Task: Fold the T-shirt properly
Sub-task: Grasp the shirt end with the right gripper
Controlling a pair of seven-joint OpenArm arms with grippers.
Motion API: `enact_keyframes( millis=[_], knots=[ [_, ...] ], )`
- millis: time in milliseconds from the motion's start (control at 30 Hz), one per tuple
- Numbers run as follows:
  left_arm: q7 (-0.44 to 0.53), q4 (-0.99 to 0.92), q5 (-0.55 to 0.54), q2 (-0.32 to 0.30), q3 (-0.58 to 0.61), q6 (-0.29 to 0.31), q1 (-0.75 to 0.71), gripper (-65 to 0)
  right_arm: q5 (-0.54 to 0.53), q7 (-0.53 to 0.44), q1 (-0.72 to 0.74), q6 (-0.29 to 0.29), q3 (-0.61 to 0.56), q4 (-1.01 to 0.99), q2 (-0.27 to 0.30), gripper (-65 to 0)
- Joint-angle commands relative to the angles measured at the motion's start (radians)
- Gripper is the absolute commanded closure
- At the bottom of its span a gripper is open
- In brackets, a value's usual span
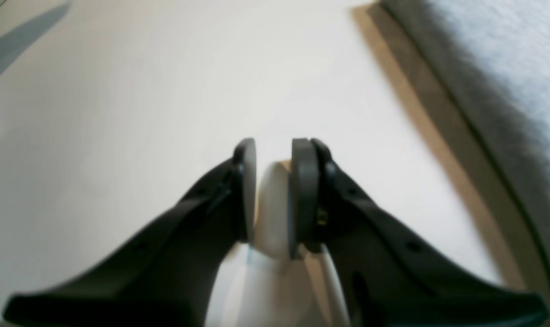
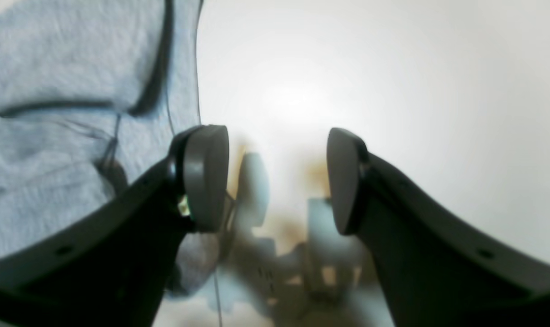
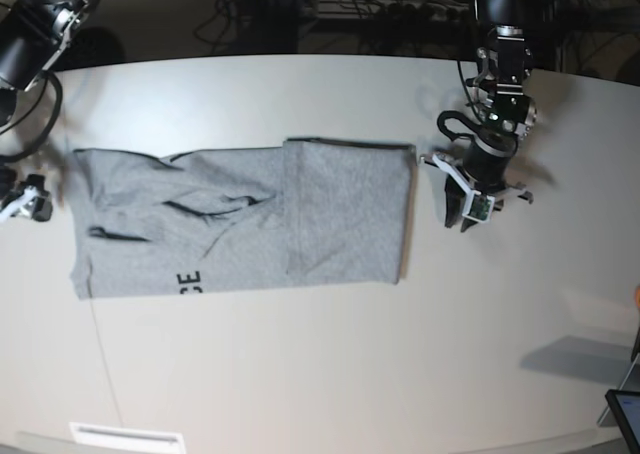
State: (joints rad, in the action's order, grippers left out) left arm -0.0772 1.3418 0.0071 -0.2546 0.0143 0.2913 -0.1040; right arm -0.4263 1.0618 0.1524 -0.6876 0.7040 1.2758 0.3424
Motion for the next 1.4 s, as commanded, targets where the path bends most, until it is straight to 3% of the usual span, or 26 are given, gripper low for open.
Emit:
enact_keyframes(
  millis=[0,133,533,733,867,1133,1367],
  knots=[
    [0.009,0.015,0.003,-0.013,-0.003,-0.004,0.005,-14.1,-0.026,-0.002,0.031,-0.011,-0.001,0.005,0.03,-34.8],
    [0.009,0.009,0.003,-0.015,-0.004,-0.004,0.002,-14.1,-0.026,0.051,0.069,-0.011,0.004,-0.051,0.034,-48.7],
    [0.011,0.008,0.003,-0.035,-0.01,-0.002,0.002,-14.1,-0.032,0.077,0.16,-0.011,0.006,-0.293,0.062,-49.2],
    [0.011,0.012,0.003,-0.036,-0.014,-0.002,-0.012,-14.1,-0.254,0.127,0.152,-0.011,0.006,-0.295,0.074,-48.9],
    [0.011,0.009,0.003,-0.036,-0.014,-0.002,-0.013,-13.9,-0.336,0.157,0.152,-0.011,0.006,-0.296,0.076,-48.7],
    [0.011,0.012,0.003,-0.042,-0.01,-0.002,-0.024,-13.8,-0.339,0.139,0.151,-0.011,-0.004,-0.345,0.077,-48.7],
    [0.011,0.014,0.003,-0.038,-0.003,-0.002,-0.024,-13.8,-0.339,0.139,0.151,-0.011,-0.007,-0.394,0.042,-48.7]
  ],
)
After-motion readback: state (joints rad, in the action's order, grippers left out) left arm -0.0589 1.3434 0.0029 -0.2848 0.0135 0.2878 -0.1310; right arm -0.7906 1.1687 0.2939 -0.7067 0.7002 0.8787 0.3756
